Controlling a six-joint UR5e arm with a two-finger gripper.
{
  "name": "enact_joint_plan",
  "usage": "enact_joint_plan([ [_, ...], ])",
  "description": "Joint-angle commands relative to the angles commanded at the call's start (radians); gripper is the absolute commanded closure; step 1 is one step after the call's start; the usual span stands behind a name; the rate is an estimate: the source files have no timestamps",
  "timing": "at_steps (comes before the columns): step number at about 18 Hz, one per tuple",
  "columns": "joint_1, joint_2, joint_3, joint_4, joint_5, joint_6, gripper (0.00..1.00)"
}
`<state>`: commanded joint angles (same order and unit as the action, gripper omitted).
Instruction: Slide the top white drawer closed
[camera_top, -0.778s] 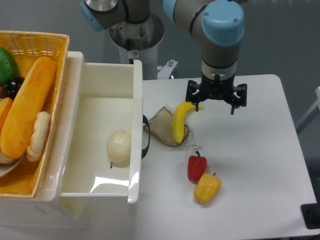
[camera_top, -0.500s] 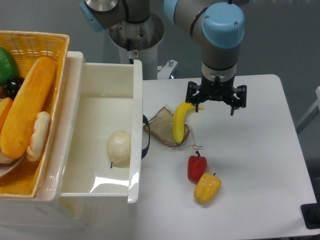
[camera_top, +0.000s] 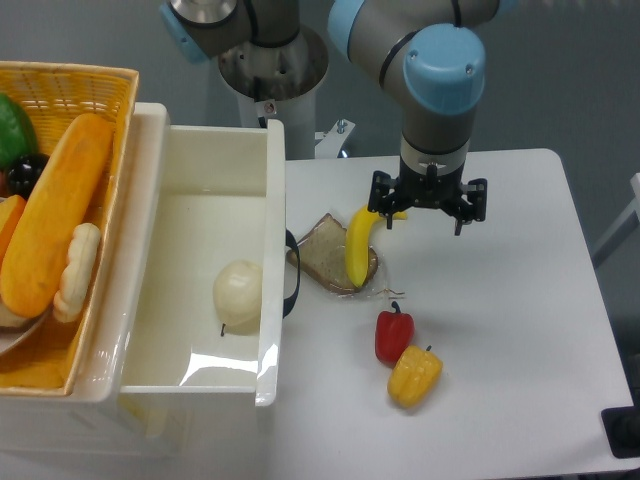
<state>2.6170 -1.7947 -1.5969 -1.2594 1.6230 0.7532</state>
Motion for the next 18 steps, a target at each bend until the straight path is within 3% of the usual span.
enact_joint_plan([
  [7, -0.037, -0.067, 0.012, -0.005, -0.005, -0.178, 0.0],
  [11, -0.06, -0.106, 0.012, -0.006, -0.021, -0.178, 0.0],
  [18, -0.064, -0.143, 0.003, -0.012, -0.167, -0.187, 0.0],
])
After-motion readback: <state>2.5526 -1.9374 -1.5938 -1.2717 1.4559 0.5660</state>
